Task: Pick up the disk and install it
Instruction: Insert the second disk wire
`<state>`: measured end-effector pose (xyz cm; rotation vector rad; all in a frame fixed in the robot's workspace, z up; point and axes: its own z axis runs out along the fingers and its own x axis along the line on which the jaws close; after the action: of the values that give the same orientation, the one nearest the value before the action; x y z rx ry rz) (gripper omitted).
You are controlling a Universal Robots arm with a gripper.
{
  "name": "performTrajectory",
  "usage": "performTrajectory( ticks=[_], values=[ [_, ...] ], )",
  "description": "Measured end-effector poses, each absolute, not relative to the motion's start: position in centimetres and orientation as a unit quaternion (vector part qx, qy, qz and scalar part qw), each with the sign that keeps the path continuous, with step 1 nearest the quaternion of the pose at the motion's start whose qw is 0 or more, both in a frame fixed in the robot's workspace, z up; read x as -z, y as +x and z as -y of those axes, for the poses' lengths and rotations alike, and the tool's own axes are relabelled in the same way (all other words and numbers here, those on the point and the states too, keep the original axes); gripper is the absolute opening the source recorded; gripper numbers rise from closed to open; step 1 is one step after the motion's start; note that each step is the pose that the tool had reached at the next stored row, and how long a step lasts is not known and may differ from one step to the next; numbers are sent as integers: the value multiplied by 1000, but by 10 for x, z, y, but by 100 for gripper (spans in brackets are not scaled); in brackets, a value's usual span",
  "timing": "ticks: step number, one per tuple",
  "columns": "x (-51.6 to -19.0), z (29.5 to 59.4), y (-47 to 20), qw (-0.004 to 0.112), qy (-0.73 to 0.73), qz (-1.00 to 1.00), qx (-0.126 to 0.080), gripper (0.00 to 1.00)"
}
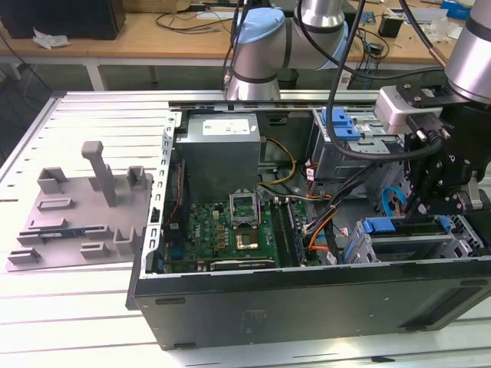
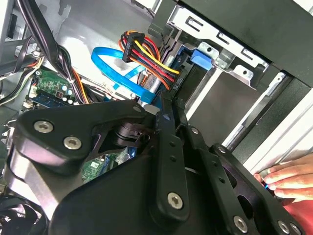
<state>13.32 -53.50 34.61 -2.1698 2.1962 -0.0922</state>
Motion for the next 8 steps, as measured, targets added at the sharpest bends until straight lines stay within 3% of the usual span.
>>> performTrajectory(
  ticks=[8],
  values=[
    [-345,535,133,26,-702,-711,30,16]
  ],
)
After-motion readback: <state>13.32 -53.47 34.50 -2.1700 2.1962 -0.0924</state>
